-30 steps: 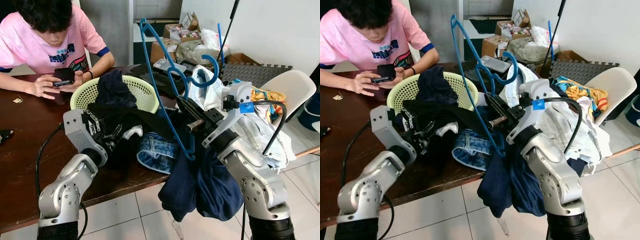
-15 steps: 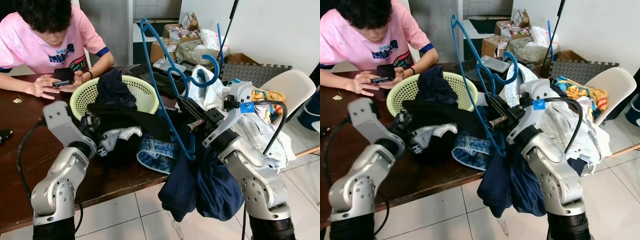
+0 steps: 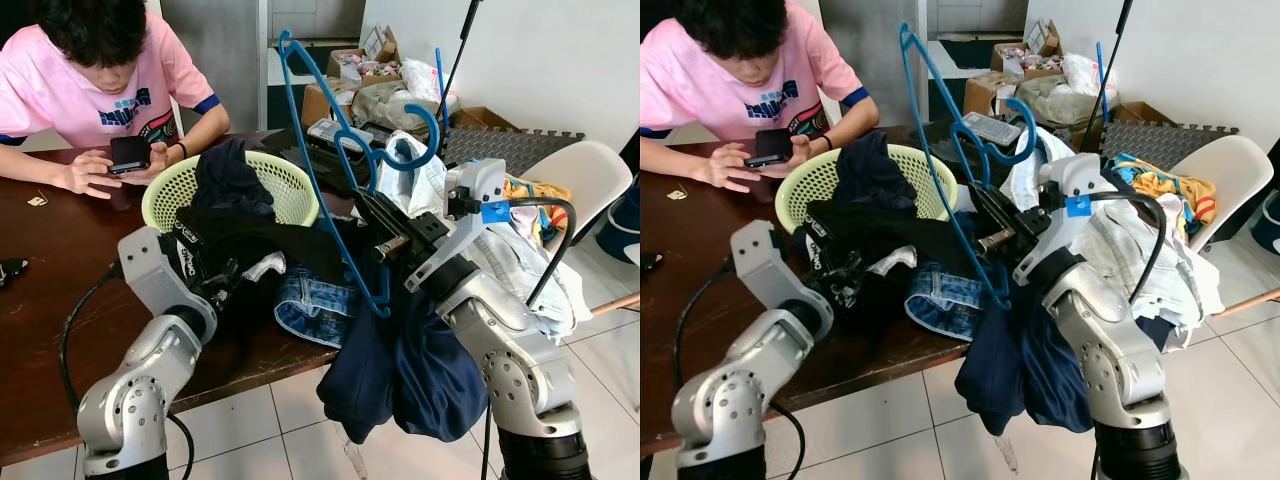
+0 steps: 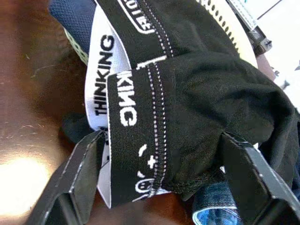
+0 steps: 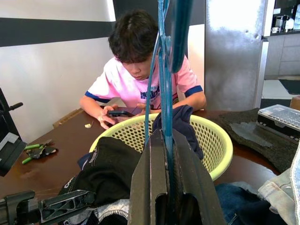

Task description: Hang hanger

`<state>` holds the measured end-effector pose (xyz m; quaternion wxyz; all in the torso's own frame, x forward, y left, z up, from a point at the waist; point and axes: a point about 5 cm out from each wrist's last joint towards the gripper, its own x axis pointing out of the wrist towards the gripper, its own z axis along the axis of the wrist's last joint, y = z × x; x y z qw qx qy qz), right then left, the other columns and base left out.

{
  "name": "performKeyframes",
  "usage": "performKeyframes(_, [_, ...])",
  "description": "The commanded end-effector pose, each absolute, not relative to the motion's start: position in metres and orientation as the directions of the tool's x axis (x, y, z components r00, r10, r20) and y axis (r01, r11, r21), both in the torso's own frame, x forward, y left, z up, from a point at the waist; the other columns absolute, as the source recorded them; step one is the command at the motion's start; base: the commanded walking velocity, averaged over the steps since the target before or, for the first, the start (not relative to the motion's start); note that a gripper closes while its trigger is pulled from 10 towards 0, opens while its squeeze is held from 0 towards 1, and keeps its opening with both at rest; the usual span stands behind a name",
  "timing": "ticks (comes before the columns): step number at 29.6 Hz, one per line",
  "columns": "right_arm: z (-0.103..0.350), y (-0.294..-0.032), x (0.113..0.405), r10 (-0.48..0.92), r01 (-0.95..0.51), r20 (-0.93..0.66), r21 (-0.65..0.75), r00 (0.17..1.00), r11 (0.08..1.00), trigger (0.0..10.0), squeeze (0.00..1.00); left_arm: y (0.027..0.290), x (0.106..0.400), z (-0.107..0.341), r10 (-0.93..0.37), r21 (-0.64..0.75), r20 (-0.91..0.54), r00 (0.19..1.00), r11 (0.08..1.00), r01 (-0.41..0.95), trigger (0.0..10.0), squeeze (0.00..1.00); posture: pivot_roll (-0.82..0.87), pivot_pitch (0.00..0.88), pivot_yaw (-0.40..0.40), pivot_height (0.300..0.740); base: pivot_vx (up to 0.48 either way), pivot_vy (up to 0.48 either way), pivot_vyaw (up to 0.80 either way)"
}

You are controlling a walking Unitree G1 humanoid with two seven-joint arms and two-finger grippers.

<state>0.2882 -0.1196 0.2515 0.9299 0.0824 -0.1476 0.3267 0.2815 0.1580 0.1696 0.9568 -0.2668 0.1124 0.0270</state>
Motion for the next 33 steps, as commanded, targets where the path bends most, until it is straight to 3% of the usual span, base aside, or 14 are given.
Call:
performKeyframes(1, [0.253, -0.122, 0.287, 0.578, -0.628, 0.335, 0.056, 0.744, 0.776, 10.0, 0.00, 0.161, 0.278, 0.172, 0.038, -0.468, -0.239, 0.970, 0.871, -0.149, 10.0, 1.00, 0.06, 0.081, -0.042, 0.740, 0.000, 0.000, 0.00])
performKeyframes(7, [0.253, -0.122, 0.288, 0.580, -0.631, 0.336, 0.057, 0.742, 0.774, 10.0, 0.00, 0.171, 0.275, 0.168, 0.076, -0.475, -0.267, 0.961, 0.857, -0.200, 10.0, 1.00, 0.06, 0.080, -0.045, 0.740, 0.000, 0.000, 0.00])
performKeyframes(13, [0.253, -0.120, 0.288, 0.584, -0.636, 0.338, 0.057, 0.738, 0.770, 10.0, 0.00, 0.166, 0.283, 0.169, -0.003, -0.529, -0.230, 0.973, 0.840, -0.122, 10.0, 1.00, 0.06, 0.077, -0.047, 0.740, 0.000, 0.000, 0.00])
performKeyframes(14, [0.254, -0.120, 0.288, 0.585, -0.636, 0.339, 0.055, 0.737, 0.770, 10.0, 0.00, 0.163, 0.287, 0.170, -0.038, -0.540, -0.219, 0.975, 0.837, -0.089, 10.0, 0.00, 0.05, 0.073, -0.044, 0.740, 0.000, 0.000, 0.00])
performKeyframes(25, [0.255, -0.122, 0.286, 0.586, -0.635, 0.341, 0.046, 0.735, 0.771, 10.0, 0.00, 0.150, 0.294, 0.171, -0.157, -0.567, -0.194, 0.968, 0.824, 0.020, 10.0, 0.00, 0.04, 0.068, -0.042, 0.740, 0.000, 0.000, 0.00])
performKeyframes(26, [0.255, -0.122, 0.286, 0.587, -0.636, 0.341, 0.046, 0.735, 0.770, 10.0, 0.00, 0.150, 0.294, 0.172, -0.155, -0.566, -0.190, 0.969, 0.824, 0.021, 9.3, 0.00, 0.04, 0.068, -0.042, 0.740, 0.000, 0.000, 0.00])
performKeyframes(28, [0.255, -0.122, 0.286, 0.587, -0.636, 0.341, 0.046, 0.735, 0.770, 10.0, 0.00, 0.150, 0.294, 0.172, -0.155, -0.566, -0.190, 0.969, 0.824, 0.021, 9.3, 0.00, 0.04, 0.068, -0.042, 0.740, 0.000, 0.000, 0.00])
performKeyframes(29, [0.255, -0.122, 0.286, 0.588, -0.638, 0.341, 0.046, 0.734, 0.769, 10.0, 0.00, 0.150, 0.295, 0.173, -0.157, -0.568, -0.183, 0.971, 0.822, 0.027, 2.1, 0.00, 0.04, 0.068, -0.042, 0.740, 0.000, 0.000, 0.00])
performKeyframes(30, [0.255, -0.121, 0.286, 0.589, -0.639, 0.341, 0.046, 0.732, 0.768, 10.0, 0.00, 0.151, 0.295, 0.175, -0.159, -0.569, -0.166, 0.973, 0.822, 0.037, 0.0, 0.00, 0.04, 0.068, -0.042, 0.740, 0.000, 0.000, 0.00])
performKeyframes(33, [0.255, -0.121, 0.286, 0.590, -0.640, 0.341, 0.046, 0.732, 0.767, 10.0, 0.00, 0.151, 0.296, 0.177, -0.164, -0.566, -0.150, 0.975, 0.823, 0.051, 0.0, 0.00, 0.05, 0.064, -0.043, 0.740, 0.000, 0.000, 0.00])
